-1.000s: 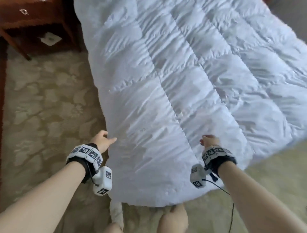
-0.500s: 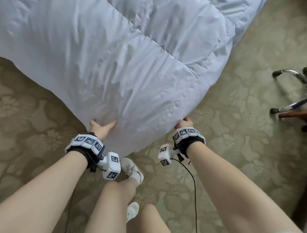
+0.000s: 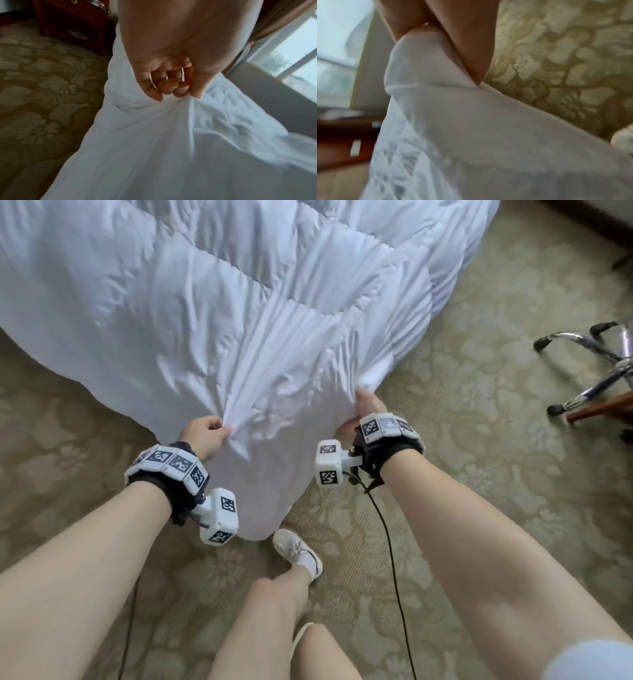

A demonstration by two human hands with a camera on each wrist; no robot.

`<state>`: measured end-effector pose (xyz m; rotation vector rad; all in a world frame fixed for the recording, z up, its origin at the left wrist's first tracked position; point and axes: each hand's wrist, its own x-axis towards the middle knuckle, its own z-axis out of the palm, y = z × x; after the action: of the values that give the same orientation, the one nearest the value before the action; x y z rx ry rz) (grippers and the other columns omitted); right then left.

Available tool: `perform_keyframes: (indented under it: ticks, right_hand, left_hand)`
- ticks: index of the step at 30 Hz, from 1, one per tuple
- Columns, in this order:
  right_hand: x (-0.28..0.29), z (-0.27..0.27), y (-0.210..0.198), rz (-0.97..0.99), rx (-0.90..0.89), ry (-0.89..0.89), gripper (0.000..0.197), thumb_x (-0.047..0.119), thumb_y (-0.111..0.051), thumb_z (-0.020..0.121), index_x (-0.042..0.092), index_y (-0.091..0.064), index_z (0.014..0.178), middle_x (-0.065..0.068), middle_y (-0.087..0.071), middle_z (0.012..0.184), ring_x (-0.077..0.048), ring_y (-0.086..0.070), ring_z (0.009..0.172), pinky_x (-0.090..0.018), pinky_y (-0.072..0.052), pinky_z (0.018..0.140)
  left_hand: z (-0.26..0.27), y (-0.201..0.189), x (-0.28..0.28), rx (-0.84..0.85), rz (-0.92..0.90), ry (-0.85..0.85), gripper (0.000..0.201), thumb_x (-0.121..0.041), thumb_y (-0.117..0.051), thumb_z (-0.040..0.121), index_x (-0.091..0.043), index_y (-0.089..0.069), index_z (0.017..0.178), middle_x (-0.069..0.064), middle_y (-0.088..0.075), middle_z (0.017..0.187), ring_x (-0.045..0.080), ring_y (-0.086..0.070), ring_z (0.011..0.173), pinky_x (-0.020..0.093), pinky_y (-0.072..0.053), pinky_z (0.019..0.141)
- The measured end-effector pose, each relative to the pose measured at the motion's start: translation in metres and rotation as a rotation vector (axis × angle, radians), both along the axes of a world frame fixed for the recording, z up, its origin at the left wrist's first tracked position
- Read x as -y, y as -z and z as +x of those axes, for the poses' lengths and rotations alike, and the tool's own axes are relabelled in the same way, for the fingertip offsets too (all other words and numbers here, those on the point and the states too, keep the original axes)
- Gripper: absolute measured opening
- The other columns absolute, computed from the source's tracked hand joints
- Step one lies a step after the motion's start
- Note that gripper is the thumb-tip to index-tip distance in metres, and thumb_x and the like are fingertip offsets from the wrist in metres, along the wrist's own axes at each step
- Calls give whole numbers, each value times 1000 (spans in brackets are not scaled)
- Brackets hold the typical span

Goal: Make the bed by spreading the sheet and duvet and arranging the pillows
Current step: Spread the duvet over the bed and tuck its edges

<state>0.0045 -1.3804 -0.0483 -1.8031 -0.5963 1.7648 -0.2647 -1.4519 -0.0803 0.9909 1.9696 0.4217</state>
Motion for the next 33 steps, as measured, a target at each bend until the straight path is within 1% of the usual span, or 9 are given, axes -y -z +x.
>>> perform_keyframes:
  ticks: [4, 9, 13, 16, 18, 20, 23, 28, 33]
  right_hand:
    - [29, 56, -79, 70, 200, 97, 28, 48, -53, 84, 20, -53, 84, -1, -51, 81, -14, -49, 67, -29, -46, 66]
    - [88, 120, -144, 115, 552, 116, 36, 10, -67, 83, -4, -58, 115, -7, -56, 76, -15, -48, 59, -18, -41, 41]
    - [121, 117, -158, -67, 688, 0, 33, 27, -63, 87, -4, -55, 97, -12, -59, 94, -18, -54, 73, -26, -48, 65]
    - [105, 93, -170, -76, 661, -5, 36, 24, -56, 92, -6, -57, 112, -16, -62, 102, -24, -62, 82, -29, -47, 71]
    - [77, 61, -181, -40, 653, -1, 42, 21, -54, 93, -8, -52, 124, -16, -61, 118, -24, -59, 99, -33, -46, 84]
    - [41, 9, -195, 47, 668, -105, 43, 23, -48, 96, -5, -50, 129, -9, -56, 107, -18, -51, 89, -28, -41, 80]
    - [-16, -90, -215, 157, 564, -165, 42, 21, -46, 97, -3, -48, 131, -6, -46, 77, -15, -44, 62, -26, -43, 67]
    - [-91, -277, -243, 243, 330, -150, 19, 17, -54, 93, 8, -57, 78, -6, -47, 61, -15, -40, 51, -27, -38, 55]
    - [-144, -411, -267, 248, 175, -284, 17, 18, -53, 94, 11, -54, 79, -5, -47, 63, -15, -41, 54, -27, -41, 57]
  left_hand:
    - [-3, -84, 11, -51, 106, -7, 32, -40, -55, 66, -11, -48, 56, 7, -49, 59, 41, -57, 82, 44, -51, 84]
    - [20, -134, 26, -272, 174, 90, 15, -25, -50, 92, -15, -57, 83, 22, -65, 104, 38, -56, 104, 34, -42, 86]
    - [18, -127, 26, -250, 99, 94, 12, -29, -50, 91, -18, -51, 87, 19, -66, 104, 38, -61, 98, 35, -45, 89]
    - [-14, -132, 12, -86, 60, 6, 33, -48, -55, 86, -19, -44, 98, 16, -66, 86, 29, -62, 64, 42, -52, 88]
    - [-54, -140, -7, -14, 72, -87, 39, -48, -54, 86, -17, -44, 106, 16, -61, 79, 22, -53, 48, 44, -52, 87]
    - [-104, -158, -27, 18, 100, -147, 41, -46, -52, 88, -14, -45, 112, 15, -60, 76, 18, -51, 47, 42, -56, 78]
    - [-192, -191, -61, 2, 151, -195, 25, -39, -50, 92, -16, -44, 102, 15, -60, 83, 18, -51, 48, 18, -44, 33]
    - [-341, -234, -98, -65, 248, -286, 20, -33, -52, 92, -14, -50, 100, 8, -57, 61, 16, -53, 43, 27, -42, 52]
    - [-440, -256, -134, -89, 279, -326, 18, -32, -51, 93, -15, -49, 97, 6, -58, 62, 19, -52, 51, 27, -45, 57]
